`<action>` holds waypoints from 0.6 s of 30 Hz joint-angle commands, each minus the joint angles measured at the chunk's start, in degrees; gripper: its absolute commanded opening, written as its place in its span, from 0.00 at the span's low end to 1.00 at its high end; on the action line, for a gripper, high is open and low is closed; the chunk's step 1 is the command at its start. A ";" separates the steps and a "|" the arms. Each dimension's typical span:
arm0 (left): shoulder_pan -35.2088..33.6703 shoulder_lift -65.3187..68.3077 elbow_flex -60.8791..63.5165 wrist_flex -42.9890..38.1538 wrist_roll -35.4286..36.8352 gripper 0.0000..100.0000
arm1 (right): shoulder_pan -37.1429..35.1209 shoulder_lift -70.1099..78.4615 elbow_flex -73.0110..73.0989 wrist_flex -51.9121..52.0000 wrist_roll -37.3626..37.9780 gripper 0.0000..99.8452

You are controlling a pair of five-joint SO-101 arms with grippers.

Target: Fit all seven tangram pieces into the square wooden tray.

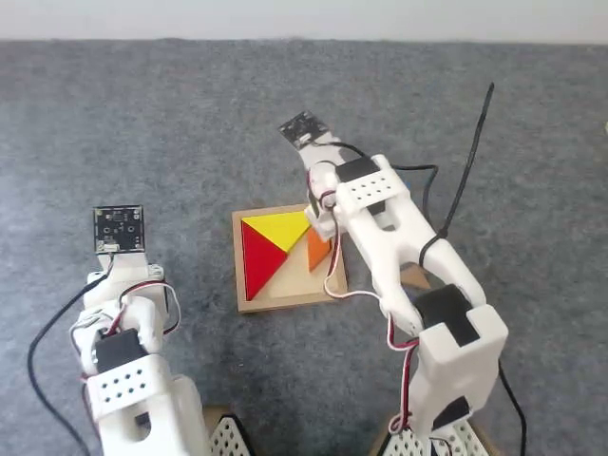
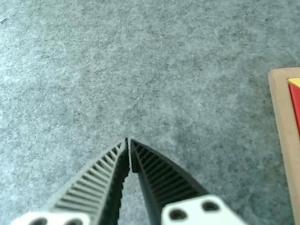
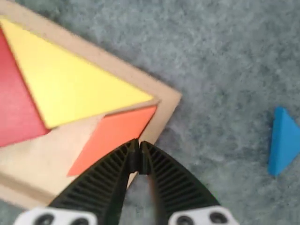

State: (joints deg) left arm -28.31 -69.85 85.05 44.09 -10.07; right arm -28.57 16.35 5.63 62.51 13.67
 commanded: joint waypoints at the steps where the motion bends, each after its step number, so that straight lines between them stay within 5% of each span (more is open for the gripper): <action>1: -0.18 0.18 -2.77 -0.09 -0.62 0.01 | -2.68 -4.62 -1.23 2.86 0.18 0.01; 9: -0.18 0.18 -2.77 -0.09 -0.62 0.01 | -0.57 1.80 2.20 -7.96 0.62 0.01; 18: -0.18 0.18 -2.77 -0.09 -0.62 0.01 | 3.38 8.40 -7.12 -5.76 0.62 0.01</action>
State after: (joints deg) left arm -28.31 -69.85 85.05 44.09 -10.07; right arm -26.29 24.44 2.11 56.00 13.67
